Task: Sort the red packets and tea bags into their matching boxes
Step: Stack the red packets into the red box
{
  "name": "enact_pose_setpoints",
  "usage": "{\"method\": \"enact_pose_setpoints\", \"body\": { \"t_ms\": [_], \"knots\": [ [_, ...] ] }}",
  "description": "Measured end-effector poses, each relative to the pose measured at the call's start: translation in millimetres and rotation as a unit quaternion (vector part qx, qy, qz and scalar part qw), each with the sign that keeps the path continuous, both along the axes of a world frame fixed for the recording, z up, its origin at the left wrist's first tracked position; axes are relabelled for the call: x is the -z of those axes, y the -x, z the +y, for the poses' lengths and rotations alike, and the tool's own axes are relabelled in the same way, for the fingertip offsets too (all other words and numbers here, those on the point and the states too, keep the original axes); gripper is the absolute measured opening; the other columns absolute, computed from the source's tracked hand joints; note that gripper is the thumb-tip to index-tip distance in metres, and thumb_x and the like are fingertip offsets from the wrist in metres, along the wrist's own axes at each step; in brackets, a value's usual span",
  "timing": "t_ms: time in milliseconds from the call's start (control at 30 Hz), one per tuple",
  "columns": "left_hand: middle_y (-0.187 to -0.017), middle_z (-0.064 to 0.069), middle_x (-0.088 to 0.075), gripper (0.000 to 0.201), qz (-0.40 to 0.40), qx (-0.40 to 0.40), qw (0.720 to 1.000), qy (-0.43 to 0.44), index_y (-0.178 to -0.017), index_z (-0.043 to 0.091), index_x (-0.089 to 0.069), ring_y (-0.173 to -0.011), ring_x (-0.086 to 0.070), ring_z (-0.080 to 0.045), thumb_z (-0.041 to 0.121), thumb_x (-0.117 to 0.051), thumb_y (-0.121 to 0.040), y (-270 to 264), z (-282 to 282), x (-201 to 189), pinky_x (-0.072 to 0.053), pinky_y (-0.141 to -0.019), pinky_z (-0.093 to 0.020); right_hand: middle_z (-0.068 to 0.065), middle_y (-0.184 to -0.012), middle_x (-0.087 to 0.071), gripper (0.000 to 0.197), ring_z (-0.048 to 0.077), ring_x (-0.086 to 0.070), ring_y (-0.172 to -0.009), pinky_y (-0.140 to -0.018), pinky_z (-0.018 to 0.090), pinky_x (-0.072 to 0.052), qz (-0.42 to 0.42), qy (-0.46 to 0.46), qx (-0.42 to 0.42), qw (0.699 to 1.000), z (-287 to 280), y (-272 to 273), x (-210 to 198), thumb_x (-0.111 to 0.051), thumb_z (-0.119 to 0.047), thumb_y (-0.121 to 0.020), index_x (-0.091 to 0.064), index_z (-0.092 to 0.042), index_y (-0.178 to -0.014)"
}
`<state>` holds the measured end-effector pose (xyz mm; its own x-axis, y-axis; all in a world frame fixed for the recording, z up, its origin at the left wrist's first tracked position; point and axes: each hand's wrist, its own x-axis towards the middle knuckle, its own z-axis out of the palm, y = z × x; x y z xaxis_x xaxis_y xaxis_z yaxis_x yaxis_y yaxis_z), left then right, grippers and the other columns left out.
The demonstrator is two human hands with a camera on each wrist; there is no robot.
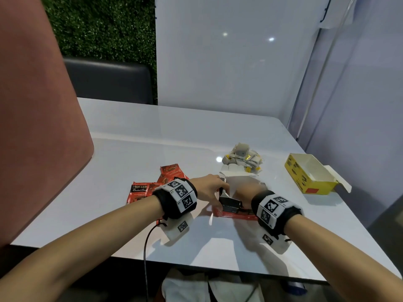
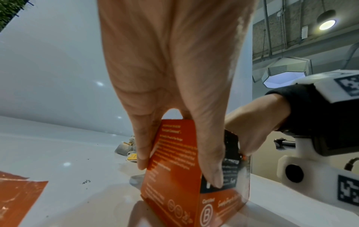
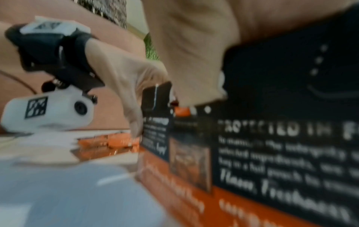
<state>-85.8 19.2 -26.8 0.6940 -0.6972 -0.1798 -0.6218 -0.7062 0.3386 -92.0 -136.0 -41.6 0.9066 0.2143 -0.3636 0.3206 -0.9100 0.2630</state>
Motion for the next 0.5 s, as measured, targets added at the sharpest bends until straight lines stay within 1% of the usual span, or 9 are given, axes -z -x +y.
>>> {"method": "enact_pose_setpoints", "body": {
  "t_ms": [67, 100, 133, 200, 267, 367, 433, 500],
  "knots": [
    [-0.107, -0.008, -0.055, 0.046, 0.003, 0.0, 1.0, 0.001, -0.118, 0.013, -0.06, -0.09, -0.037, -0.012, 0.023, -0.075, -0.076, -1, 0, 2, -0.024, -0.069, -0.022, 0.009, -0.112, -0.065, 0.026, 0.029, -0.06, -0.104, -0.085, 0.036, -0.05, -0.014, -0.05, -0.002, 0.999, -4, 0, -7, -0.056, -0.016, -0.085, -0.063, -0.01, -0.11],
    [-0.108, -0.009, -0.055, 0.046, 0.004, 0.0, 1.0, 0.0, -0.117, 0.013, -0.06, -0.092, -0.038, -0.014, 0.022, -0.075, -0.075, -1, 1, 2, -0.024, -0.069, -0.022, 0.008, -0.11, -0.065, 0.026, 0.028, -0.06, -0.102, -0.083, 0.035, -0.051, -0.024, -0.074, -0.003, 0.997, -7, 1, -11, -0.058, -0.018, -0.084, -0.063, -0.011, -0.108],
    [-0.108, -0.008, -0.055, 0.045, 0.006, -0.001, 1.0, 0.002, -0.117, 0.013, -0.06, -0.092, -0.039, -0.015, 0.021, -0.075, -0.076, -1, 1, 2, -0.024, -0.069, -0.021, 0.008, -0.109, -0.064, 0.027, 0.027, -0.06, -0.101, -0.082, 0.035, -0.051, -0.032, -0.1, -0.005, 0.994, -9, 1, -14, -0.06, -0.02, -0.082, -0.062, -0.012, -0.108],
    [-0.107, -0.006, -0.052, 0.046, 0.008, 0.0, 1.0, 0.005, -0.119, 0.013, -0.058, -0.091, -0.037, -0.012, 0.02, -0.075, -0.076, -2, 2, 2, -0.023, -0.066, -0.019, 0.009, -0.108, -0.064, 0.033, 0.028, -0.06, -0.099, -0.083, 0.036, -0.052, -0.035, -0.151, -0.01, 0.988, -13, 4, -20, -0.064, -0.022, -0.078, -0.058, -0.011, -0.109],
    [-0.109, -0.005, -0.051, 0.048, 0.011, -0.002, 1.0, -0.002, -0.121, 0.014, -0.056, -0.091, -0.034, -0.011, 0.022, -0.074, -0.077, -2, 3, 3, -0.024, -0.069, -0.02, 0.012, -0.108, -0.064, 0.037, 0.029, -0.06, -0.098, -0.084, 0.038, -0.051, -0.03, -0.196, -0.013, 0.98, -15, 6, -20, -0.067, -0.022, -0.076, -0.055, -0.008, -0.109],
    [-0.115, -0.008, -0.051, 0.052, 0.019, -0.008, 1.0, -0.009, -0.122, 0.017, -0.051, -0.095, -0.037, -0.015, 0.025, -0.074, -0.077, -4, 4, 7, -0.029, -0.076, -0.025, 0.013, -0.11, -0.062, 0.043, 0.029, -0.058, -0.098, -0.085, 0.041, -0.051, -0.028, -0.23, 0.006, 0.973, -16, 8, -17, -0.068, -0.023, -0.075, -0.049, -0.008, -0.11],
    [-0.116, -0.009, -0.052, 0.054, 0.021, -0.012, 1.0, -0.007, -0.123, 0.016, -0.048, -0.096, -0.039, -0.016, 0.026, -0.074, -0.077, -4, 5, 8, -0.03, -0.077, -0.025, 0.014, -0.111, -0.06, 0.046, 0.029, -0.057, -0.098, -0.085, 0.044, -0.051, -0.028, -0.247, 0.021, 0.968, -16, 10, -16, -0.069, -0.023, -0.075, -0.044, -0.009, -0.111],
    [-0.116, -0.01, -0.052, 0.058, 0.027, -0.021, 0.999, 0.009, -0.123, 0.014, -0.042, -0.095, -0.039, -0.014, 0.025, -0.074, -0.077, -3, 5, 8, -0.031, -0.077, -0.024, 0.014, -0.112, -0.059, 0.045, 0.029, -0.057, -0.101, -0.086, 0.042, -0.05, -0.031, -0.262, 0.03, 0.964, -14, 12, -16, -0.067, -0.019, -0.078, -0.043, -0.007, -0.114]
  ]
}}
